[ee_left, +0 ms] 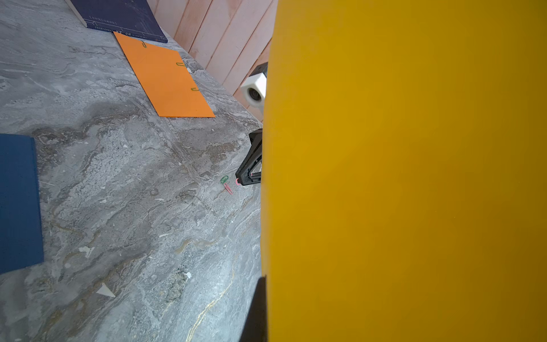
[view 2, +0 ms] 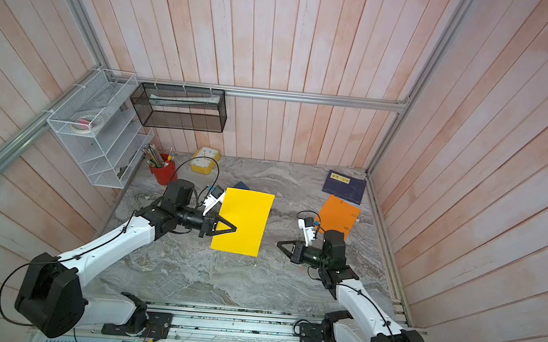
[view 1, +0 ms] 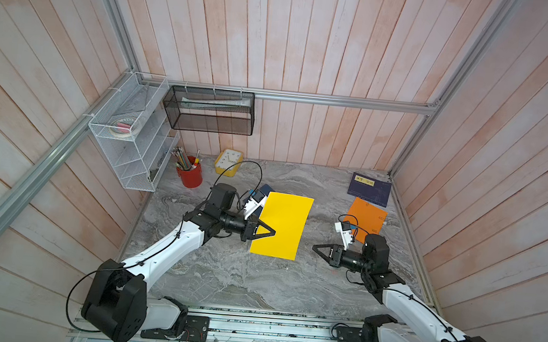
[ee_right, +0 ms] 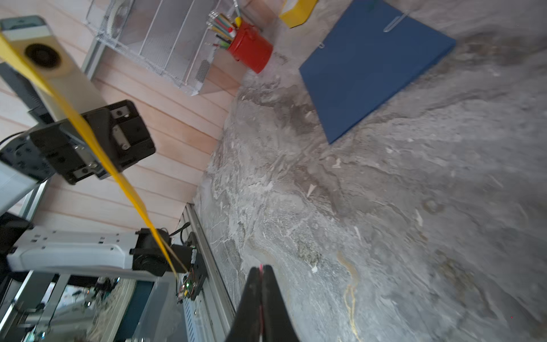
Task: Unclip the paperclips from the documents
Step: Place the paper clip at the center of the board.
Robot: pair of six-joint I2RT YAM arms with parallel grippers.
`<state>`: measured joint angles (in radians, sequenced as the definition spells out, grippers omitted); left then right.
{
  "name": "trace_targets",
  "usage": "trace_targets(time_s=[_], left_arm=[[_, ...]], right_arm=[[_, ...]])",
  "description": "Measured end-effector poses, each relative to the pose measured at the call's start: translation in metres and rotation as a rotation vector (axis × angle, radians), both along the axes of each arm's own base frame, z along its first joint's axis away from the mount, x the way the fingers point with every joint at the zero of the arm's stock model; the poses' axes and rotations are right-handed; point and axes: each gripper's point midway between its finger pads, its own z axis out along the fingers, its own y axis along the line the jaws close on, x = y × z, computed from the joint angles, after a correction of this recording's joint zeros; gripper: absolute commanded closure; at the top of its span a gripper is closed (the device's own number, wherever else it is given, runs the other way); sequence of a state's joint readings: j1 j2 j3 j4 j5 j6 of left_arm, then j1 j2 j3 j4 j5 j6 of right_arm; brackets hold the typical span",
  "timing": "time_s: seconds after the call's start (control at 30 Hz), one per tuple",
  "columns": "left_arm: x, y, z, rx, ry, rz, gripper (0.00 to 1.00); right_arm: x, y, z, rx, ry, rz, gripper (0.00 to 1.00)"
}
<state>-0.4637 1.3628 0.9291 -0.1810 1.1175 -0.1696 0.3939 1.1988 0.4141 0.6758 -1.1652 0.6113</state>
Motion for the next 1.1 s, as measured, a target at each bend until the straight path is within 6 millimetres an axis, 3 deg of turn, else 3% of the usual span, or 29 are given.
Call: trace_targets(time_s=[1.1], left_arm=[[-0.0015,0.0015,0.0013,0.0,-0.023,-0.005,1.0]], right_arm=[[-0.0019,-0.0016,0.0056,0.008,-0.017,0.0,1.0]])
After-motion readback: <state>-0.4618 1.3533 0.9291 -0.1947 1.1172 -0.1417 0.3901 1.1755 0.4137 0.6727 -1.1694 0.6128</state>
